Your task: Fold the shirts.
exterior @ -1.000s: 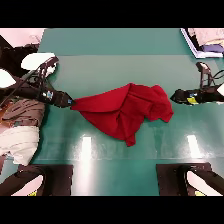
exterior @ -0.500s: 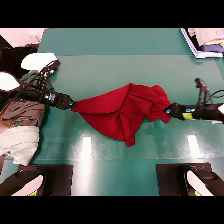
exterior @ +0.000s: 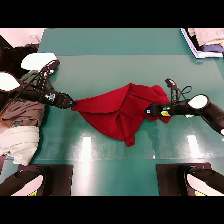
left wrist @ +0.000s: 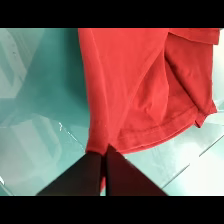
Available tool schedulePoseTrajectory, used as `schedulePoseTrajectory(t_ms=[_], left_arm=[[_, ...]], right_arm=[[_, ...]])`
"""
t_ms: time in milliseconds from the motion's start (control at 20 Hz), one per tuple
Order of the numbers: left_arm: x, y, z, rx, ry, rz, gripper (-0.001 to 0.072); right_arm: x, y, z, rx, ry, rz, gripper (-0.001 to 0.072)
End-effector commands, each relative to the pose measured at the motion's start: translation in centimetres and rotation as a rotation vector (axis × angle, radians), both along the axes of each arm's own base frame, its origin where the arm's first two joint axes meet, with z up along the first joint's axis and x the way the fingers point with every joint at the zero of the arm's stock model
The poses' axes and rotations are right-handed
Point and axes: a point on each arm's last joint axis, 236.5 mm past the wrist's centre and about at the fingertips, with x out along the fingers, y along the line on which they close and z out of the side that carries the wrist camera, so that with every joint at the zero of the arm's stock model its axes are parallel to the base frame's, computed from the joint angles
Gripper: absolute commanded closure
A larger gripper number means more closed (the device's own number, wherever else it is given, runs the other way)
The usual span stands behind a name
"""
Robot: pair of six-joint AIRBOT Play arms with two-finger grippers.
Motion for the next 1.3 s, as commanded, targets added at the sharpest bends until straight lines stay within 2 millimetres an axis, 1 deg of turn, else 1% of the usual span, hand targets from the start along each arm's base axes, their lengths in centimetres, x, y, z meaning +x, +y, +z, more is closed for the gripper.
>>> schedulePoseTrajectory(t_ms=[0,50,150,200,250,400,550,600,650,700,750,800,850,900,950,1000,1100,1200,1250], left_arm=[[-0.1,0.0,0.0,0.001,0.001,-0.001,0.0685],[-0.1,0.0,0.0,0.002,0.004,-0.004,0.0685],[-0.3,0.1,-0.1,0.007,0.008,-0.007,0.0684],[-0.2,0.1,-0.2,0.01,0.006,-0.006,0.0684],[-0.2,0.1,-0.2,0.01,0.006,-0.006,0.0684],[-0.2,0.1,-0.2,0.01,0.007,-0.007,0.0684],[0.0,0.3,0.1,0.013,-0.003,-0.003,0.0685],[0.5,0.6,0.7,0.026,-0.028,-0.001,0.0685],[1.4,0.9,1.9,0.043,-0.073,0.004,0.0685],[2.5,1.2,3.6,0.059,-0.134,0.012,0.0685],[3.8,1.6,6.3,0.07,-0.216,0.023,0.0685],[4.9,2.0,9.4,0.081,-0.3,0.041,0.0685],[5.9,2.4,13.3,0.09,-0.399,0.061,0.0684],[6.5,3.0,17.1,0.102,-0.493,0.085,0.0684],[6.7,3.6,21.4,0.116,-0.601,0.101,0.0684],[6.5,4.2,25.2,0.13,-0.696,0.121,0.0685],[5.0,5.5,32.7,0.135,-0.869,0.176,0.0684],[2.6,6.4,38.3,0.137,-1.008,0.204,0.0684],[1.4,6.7,40.4,0.137,-1.065,0.217,0.0685]], right_arm=[[-0.6,0.6,-1.0,-0.014,0.045,0.056,0.0454],[-1.1,0.3,-1.1,-0.035,0.048,0.075,0.0507],[-1.4,-0.7,-0.4,-0.087,0.011,0.103,0.0536],[-1.4,-1.2,0.1,-0.11,-0.015,0.11,0.0633],[-1.4,-1.6,0.6,-0.122,-0.031,0.112,0.069],[-1.9,-2.6,1.5,-0.123,-0.03,0.103,0.0691],[-2.0,-4.1,2.7,-0.118,-0.04,0.063,0.0691],[-1.7,-4.8,3.4,-0.118,-0.063,0.039,0.0692],[-1.1,-5.6,4.6,-0.118,-0.105,0.005,0.0692],[-0.3,-6.4,6.2,-0.122,-0.155,-0.024,0.0692],[0.8,-7.3,8.7,-0.127,-0.225,-0.057,0.0692],[2.1,-8.2,11.8,-0.133,-0.31,-0.094,0.0692],[3.3,-9.4,15.6,-0.143,-0.41,-0.135,0.0692],[4.3,-10.5,19.6,-0.154,-0.511,-0.174,0.0692],[4.9,-11.6,24.1,-0.167,-0.615,-0.211,0.0692],[5.2,-12.5,28.1,-0.177,-0.705,-0.243,0.0693],[4.7,-14.0,35.7,-0.198,-0.86,-0.297,0.0692],[3.4,-14.5,42.0,-0.226,-0.987,-0.313,0.0692],[2.5,-14.5,44.8,-0.241,-1.041,-0.311,0.0692]])
